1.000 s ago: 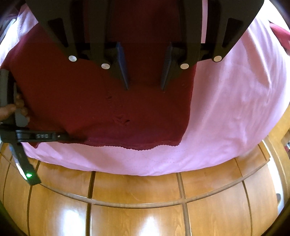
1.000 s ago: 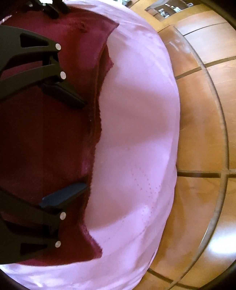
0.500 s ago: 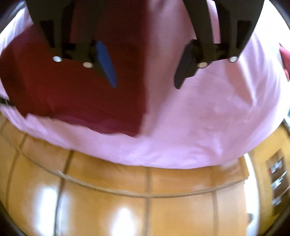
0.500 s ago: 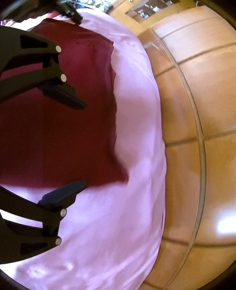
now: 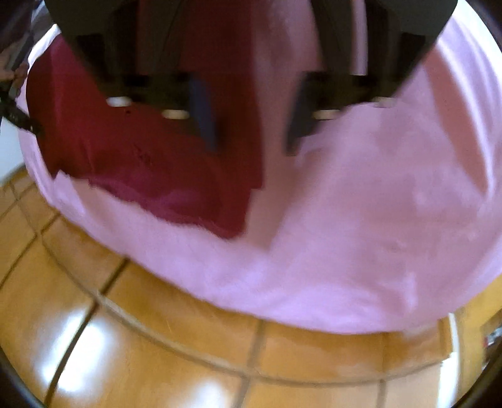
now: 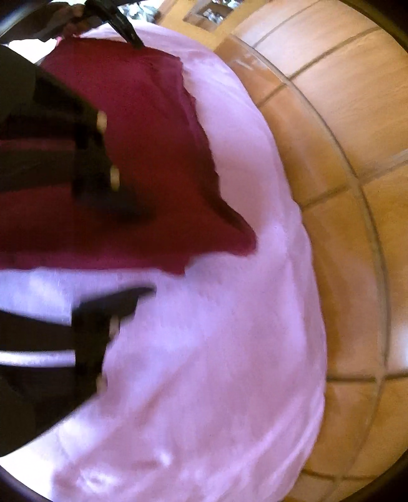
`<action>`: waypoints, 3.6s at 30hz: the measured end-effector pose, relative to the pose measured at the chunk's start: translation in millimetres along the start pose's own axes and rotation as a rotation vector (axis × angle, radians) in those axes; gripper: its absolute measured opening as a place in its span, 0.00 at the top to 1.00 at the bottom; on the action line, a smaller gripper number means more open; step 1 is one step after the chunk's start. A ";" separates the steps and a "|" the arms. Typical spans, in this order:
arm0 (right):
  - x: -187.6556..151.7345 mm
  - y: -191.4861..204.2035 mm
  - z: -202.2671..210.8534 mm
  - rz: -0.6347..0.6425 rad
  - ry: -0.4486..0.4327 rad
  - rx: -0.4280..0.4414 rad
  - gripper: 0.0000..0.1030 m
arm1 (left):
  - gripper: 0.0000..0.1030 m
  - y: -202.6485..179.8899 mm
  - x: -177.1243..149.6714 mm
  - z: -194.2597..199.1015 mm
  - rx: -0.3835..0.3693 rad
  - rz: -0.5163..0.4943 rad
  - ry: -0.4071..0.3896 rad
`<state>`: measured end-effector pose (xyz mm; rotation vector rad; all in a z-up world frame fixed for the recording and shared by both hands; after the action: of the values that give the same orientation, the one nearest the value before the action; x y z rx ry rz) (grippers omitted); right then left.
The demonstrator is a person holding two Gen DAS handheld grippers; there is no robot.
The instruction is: Fold small clothes
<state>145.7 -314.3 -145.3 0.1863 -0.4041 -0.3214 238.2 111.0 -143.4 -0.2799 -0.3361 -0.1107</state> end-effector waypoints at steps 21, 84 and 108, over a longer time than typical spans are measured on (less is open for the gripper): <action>-36.3 72.1 66.8 0.223 -0.249 -0.252 0.10 | 0.82 -40.6 -31.7 38.2 0.244 -0.091 -0.176; -73.8 -10.2 16.2 -0.085 0.023 0.300 0.03 | 0.82 -84.1 -103.3 33.9 0.236 -0.177 -0.125; -74.1 48.4 39.2 0.106 0.086 0.284 0.74 | 0.81 -73.4 -101.4 25.8 0.220 -0.181 -0.120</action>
<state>78.1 -248.2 -124.5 0.4534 -0.3716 -0.1503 123.8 54.5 -136.0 -0.0378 -0.4883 -0.2336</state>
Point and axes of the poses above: each gripper's, at about its wrist camera, not at the fingertips, and z roughly against the way its jaws point, y to its left, x to its top, the point moved 7 cm from there along -z, roughly the way its jaws point, and after that the axes turned 13 degrees about y, right-handed, at the moved point
